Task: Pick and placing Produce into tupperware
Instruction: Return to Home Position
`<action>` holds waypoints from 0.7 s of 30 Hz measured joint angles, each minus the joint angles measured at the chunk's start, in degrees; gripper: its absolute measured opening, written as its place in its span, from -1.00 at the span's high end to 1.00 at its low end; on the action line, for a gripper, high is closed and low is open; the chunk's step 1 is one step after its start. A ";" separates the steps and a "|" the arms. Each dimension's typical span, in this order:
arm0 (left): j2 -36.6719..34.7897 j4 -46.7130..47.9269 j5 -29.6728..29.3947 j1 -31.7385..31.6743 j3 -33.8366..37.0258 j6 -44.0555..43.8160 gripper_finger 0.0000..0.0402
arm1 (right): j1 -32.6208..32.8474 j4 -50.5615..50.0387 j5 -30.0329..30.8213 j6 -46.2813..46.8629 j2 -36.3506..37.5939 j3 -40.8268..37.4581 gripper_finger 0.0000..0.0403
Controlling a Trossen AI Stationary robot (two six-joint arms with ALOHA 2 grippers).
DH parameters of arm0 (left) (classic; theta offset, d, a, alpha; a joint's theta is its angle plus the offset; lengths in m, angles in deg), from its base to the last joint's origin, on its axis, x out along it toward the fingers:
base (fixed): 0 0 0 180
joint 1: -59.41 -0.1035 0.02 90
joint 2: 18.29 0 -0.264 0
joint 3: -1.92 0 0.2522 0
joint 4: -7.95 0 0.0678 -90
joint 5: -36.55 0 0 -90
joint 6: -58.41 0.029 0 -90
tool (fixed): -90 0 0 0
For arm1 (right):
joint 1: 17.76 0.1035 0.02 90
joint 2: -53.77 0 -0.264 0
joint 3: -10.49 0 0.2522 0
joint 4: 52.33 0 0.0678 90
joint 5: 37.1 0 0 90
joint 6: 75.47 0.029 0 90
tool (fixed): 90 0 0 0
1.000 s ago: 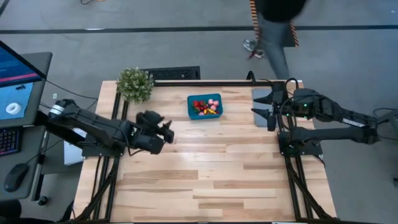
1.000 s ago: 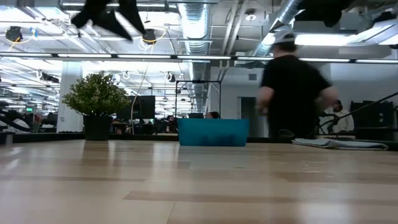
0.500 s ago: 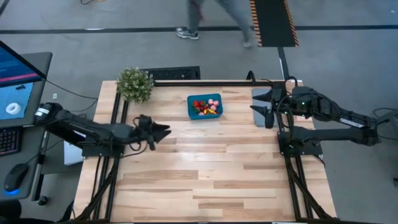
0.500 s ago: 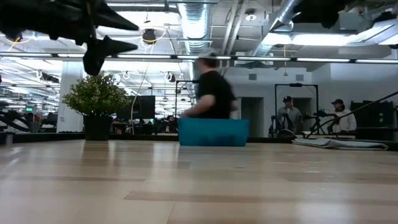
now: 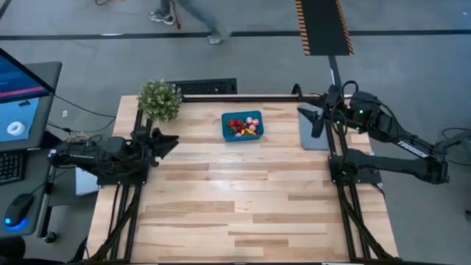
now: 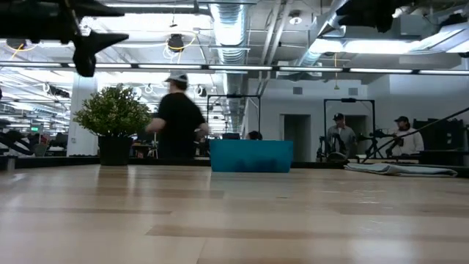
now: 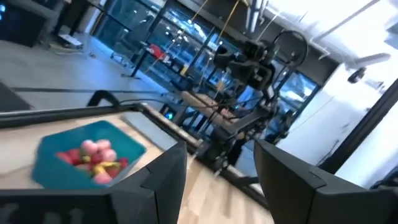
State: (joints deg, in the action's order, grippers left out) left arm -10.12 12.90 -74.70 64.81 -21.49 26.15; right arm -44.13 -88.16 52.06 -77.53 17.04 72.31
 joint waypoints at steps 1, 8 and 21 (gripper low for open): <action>-1.89 1.92 -0.02 0.00 0.14 0.69 0.11 | -0.42 0.47 -0.91 0.48 -0.01 -0.57 -0.12; -8.09 5.31 0.62 0.00 4.17 4.75 0.11 | -2.27 9.07 -2.52 4.26 0.09 -10.69 -0.12; -7.52 4.43 6.73 0.00 9.02 2.31 0.11 | -2.52 36.90 -2.77 10.15 3.09 -32.16 -0.12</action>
State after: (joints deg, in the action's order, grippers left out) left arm -17.64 17.34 -67.97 64.81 -12.48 28.46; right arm -46.65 -51.26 49.30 -67.38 20.13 40.15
